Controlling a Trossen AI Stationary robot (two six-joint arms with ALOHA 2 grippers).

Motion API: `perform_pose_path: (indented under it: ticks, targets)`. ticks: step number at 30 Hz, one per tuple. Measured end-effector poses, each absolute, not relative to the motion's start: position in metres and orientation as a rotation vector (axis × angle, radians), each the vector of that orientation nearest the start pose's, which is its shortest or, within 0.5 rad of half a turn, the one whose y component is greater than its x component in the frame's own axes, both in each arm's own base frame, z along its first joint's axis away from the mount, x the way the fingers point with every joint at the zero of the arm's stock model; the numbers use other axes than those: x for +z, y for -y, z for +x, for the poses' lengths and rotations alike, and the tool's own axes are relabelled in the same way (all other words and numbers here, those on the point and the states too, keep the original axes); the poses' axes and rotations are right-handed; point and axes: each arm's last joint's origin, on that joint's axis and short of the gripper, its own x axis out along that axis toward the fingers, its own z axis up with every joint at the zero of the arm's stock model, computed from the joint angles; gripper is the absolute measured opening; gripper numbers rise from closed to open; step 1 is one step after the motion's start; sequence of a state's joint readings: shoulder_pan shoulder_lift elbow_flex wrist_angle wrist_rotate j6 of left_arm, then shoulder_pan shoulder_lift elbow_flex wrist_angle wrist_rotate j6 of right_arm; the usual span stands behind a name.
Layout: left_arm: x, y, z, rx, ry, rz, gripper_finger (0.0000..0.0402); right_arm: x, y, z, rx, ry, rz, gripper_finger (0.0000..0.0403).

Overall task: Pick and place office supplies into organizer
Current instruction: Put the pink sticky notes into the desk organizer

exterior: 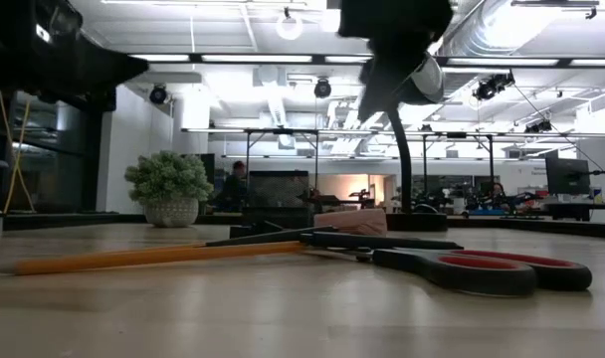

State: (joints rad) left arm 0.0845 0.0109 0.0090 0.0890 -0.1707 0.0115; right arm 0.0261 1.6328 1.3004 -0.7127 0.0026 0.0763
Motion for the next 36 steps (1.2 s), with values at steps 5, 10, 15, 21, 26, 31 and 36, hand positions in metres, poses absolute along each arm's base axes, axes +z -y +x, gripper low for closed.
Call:
perform_pose_path:
  ticks: [5,10,15,21,26,31,36]
  targets:
    - [0.168,-0.012,0.098,0.212,0.024,-0.007,0.0001,0.239,-0.009,0.364,-0.025,-1.181,0.042,0.021]
    - [0.167,-0.012,0.099,0.204,0.002,-0.007,0.0001,0.212,-0.01,0.38,-0.041,-1.323,0.043,0.0214]
    - [0.166,-0.012,0.099,0.202,-0.008,0.006,0.0001,0.189,-0.011,0.387,-0.036,-1.388,0.091,0.0188]
    - [0.166,-0.012,0.1,0.194,-0.014,0.058,0.0001,0.177,-0.019,0.395,0.042,-1.374,0.139,0.0153]
    - [0.166,-0.012,0.1,0.193,-0.016,0.082,0.0001,0.166,-0.027,0.401,0.065,-1.358,0.152,0.0139]
    - [0.166,-0.012,0.1,0.194,-0.016,0.082,0.0001,0.156,-0.033,0.402,0.065,-1.38,0.143,0.0139]
    - [0.166,-0.011,0.1,0.183,-0.017,0.082,0.0001,0.17,-0.039,0.403,0.189,-1.372,0.222,0.0139]
